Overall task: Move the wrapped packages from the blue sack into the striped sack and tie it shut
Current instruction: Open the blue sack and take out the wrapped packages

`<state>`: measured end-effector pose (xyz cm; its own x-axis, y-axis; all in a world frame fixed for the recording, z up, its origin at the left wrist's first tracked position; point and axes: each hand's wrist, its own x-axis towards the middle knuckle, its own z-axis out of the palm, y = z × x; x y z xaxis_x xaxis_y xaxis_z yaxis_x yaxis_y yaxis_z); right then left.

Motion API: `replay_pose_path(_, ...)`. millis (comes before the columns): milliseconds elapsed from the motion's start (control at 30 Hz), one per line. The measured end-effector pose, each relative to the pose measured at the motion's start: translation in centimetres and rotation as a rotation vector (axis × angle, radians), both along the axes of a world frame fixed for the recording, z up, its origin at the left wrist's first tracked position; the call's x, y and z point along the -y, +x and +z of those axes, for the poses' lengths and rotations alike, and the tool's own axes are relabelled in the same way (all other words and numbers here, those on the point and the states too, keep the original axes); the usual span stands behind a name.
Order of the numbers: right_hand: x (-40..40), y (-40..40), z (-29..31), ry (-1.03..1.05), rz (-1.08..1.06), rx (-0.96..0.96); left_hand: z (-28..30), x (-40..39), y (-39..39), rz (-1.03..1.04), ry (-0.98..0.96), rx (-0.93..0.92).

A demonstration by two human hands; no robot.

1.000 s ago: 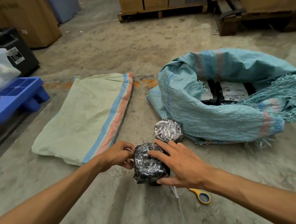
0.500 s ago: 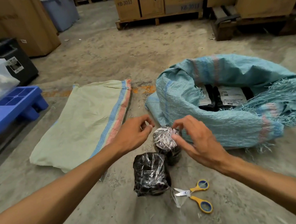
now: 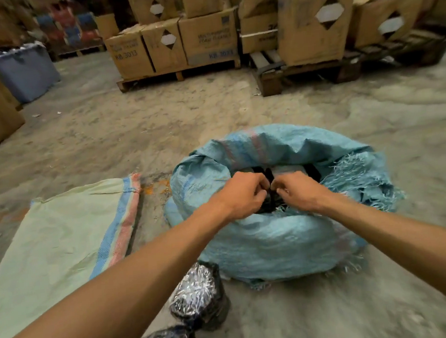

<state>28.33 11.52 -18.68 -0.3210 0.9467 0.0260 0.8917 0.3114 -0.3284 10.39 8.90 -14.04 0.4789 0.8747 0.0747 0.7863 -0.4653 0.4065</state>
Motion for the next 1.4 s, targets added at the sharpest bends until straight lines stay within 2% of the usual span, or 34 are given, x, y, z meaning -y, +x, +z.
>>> replay_pose_path(133, -3.2, 1.9, -2.4, -0.102, -0.005, 0.200, -3.2, -5.6, 3.0, 0.043, -0.227, -0.356)
replay_pose_path(267, -5.1, 3.4, -4.4, -0.143, -0.023, 0.293, -6.4, -7.7, 3.2, 0.092, -0.312, -0.586)
replay_pose_path(333, -5.8, 4.1, -5.3, -0.173, -0.006, 0.363, -7.8, -8.2, 3.2, 0.117, -0.333, -0.633)
replay_pose_path(533, -7.1, 4.1, -5.8, -0.047, -0.024, 0.306, -10.3, -9.5, 3.6, 0.179, -0.213, -0.766)
replay_pose_path(633, -7.9, 3.5, -6.0, -0.155, -0.031, 0.335, -11.2, -10.0, 3.7, 0.165, -0.110, -0.865)
replay_pose_path(767, -8.7, 2.7, -6.0, -0.255, -0.021, 0.510, -11.5, -10.4, 4.1, 0.145, 0.040, -0.980)
replay_pose_path(900, -9.0, 1.9, -7.0, -0.193, -0.013, 0.640, -11.8, -10.9, 4.4, 0.137, 0.055, -0.985)
replay_pose_path(1033, -8.8, 1.4, -7.1, -0.112, -0.005, 0.659, -11.3, -11.0, 4.4, 0.132, 0.094, -0.972)
replay_pose_path(1167, -8.4, 2.3, -6.6, -0.021, 0.032, 0.590, -10.2, -11.1, 4.4, 0.164, 0.111, -0.860)
replay_pose_path(1300, -8.4, 3.1, -4.4, 0.099, 0.015, 0.545, -7.6, -10.6, 4.6, 0.267, 0.090, -0.645)
replay_pose_path(1400, -8.3, 3.7, -2.3, 0.100, 0.000, 0.511, -5.4, -10.7, 4.6, 0.317, 0.050, -0.519)
